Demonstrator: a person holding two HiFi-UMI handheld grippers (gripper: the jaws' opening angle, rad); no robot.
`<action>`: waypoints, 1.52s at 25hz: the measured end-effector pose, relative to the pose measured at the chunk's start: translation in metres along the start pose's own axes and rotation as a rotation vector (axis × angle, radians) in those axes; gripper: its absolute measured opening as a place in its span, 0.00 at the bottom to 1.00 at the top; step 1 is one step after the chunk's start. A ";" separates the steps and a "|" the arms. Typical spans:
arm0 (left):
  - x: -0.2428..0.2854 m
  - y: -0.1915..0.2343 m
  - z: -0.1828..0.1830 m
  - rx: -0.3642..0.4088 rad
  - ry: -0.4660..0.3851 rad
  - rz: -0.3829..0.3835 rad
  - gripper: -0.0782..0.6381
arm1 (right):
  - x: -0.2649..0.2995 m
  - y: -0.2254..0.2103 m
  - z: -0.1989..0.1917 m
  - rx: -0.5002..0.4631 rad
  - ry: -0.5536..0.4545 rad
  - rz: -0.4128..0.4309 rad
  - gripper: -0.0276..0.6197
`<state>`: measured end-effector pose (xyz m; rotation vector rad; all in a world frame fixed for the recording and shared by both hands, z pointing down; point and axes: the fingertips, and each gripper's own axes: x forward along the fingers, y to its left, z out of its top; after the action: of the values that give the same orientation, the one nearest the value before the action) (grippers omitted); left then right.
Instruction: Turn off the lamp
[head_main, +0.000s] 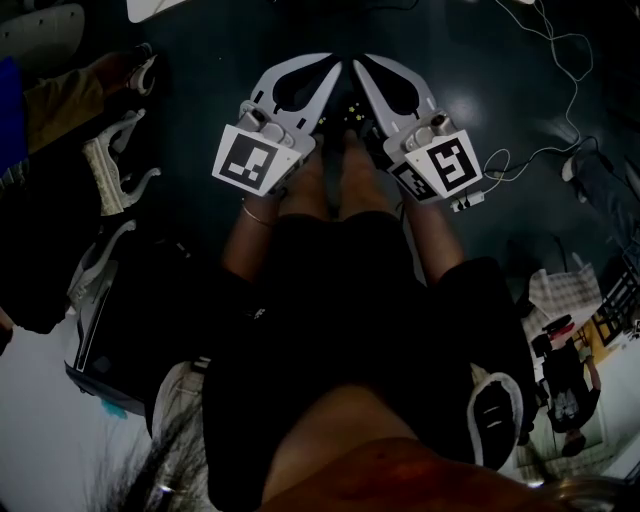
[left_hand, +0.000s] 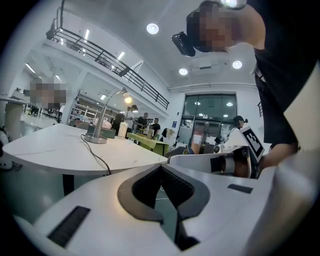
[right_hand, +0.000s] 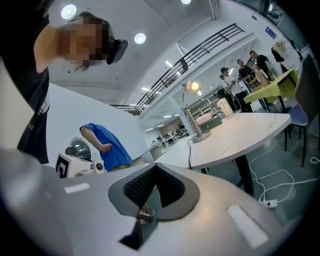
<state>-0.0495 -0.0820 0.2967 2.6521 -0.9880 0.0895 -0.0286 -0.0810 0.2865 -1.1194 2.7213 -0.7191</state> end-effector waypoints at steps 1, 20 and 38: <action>0.001 0.000 -0.002 -0.001 0.004 -0.003 0.12 | 0.001 -0.001 -0.001 0.000 0.001 0.001 0.04; 0.001 0.023 -0.048 0.031 0.052 0.018 0.12 | 0.013 -0.020 -0.044 0.011 0.048 0.004 0.04; 0.005 0.050 -0.079 0.037 0.049 0.022 0.12 | 0.034 -0.048 -0.080 -0.063 0.121 0.000 0.04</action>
<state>-0.0739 -0.0964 0.3861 2.6595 -1.0092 0.1785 -0.0447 -0.1035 0.3816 -1.1242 2.8636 -0.7288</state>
